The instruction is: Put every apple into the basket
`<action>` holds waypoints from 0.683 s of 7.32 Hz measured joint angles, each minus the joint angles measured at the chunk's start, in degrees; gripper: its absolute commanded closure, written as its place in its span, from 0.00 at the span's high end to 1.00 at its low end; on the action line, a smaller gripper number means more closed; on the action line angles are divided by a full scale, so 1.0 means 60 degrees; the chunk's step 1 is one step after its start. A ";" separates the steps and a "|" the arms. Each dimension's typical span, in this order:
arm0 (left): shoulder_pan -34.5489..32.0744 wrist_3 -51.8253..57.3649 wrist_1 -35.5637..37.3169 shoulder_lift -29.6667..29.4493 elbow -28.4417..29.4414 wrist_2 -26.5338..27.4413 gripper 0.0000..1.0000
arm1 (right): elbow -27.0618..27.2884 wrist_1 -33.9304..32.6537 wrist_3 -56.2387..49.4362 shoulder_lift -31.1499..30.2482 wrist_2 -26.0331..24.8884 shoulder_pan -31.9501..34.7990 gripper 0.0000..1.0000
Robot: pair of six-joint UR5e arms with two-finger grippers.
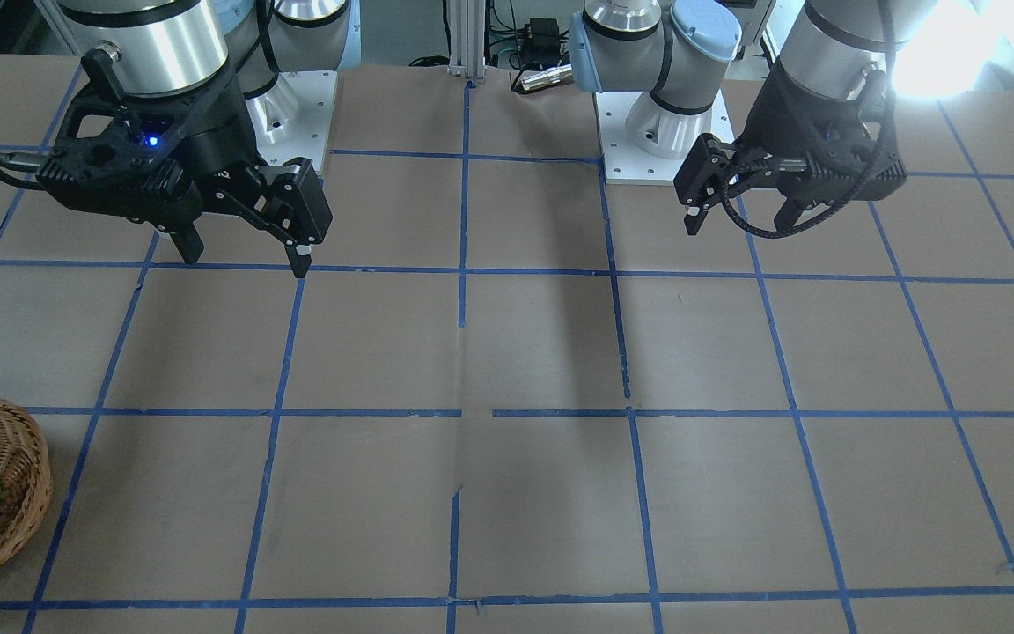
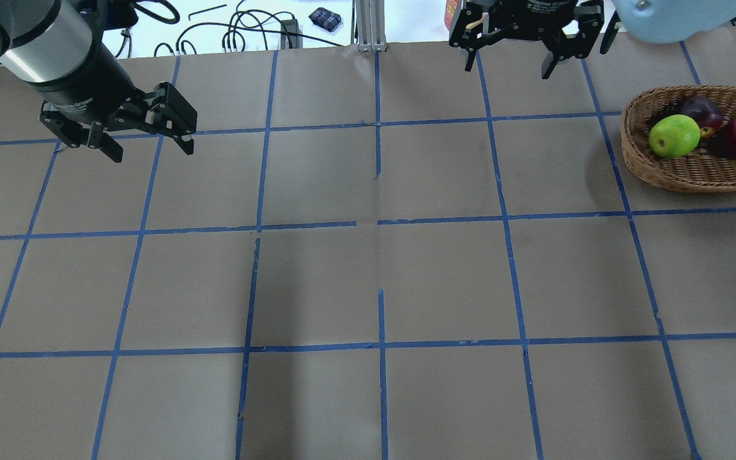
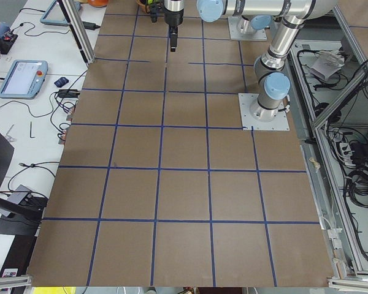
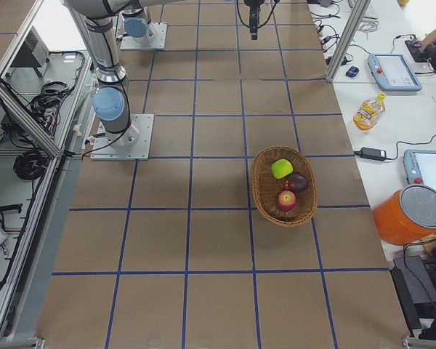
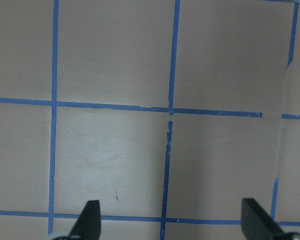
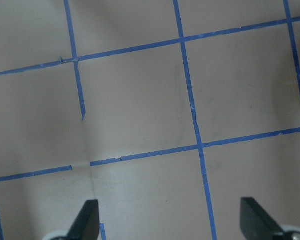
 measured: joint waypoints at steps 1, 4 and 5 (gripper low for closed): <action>-0.0211 -0.0033 0.0016 -0.0038 0.0022 0.0177 1.00 | -0.0062 0.0129 -0.0148 0.0007 -0.0007 0.0000 1.00; -0.0685 -0.0052 0.0126 -0.0111 0.0126 0.0675 1.00 | 0.0002 0.0210 -0.0217 -0.0051 0.0019 0.0016 1.00; -0.0748 -0.0082 0.0239 -0.0117 0.0155 0.0658 1.00 | 0.0019 0.0212 -0.0247 -0.0055 0.0021 0.0016 1.00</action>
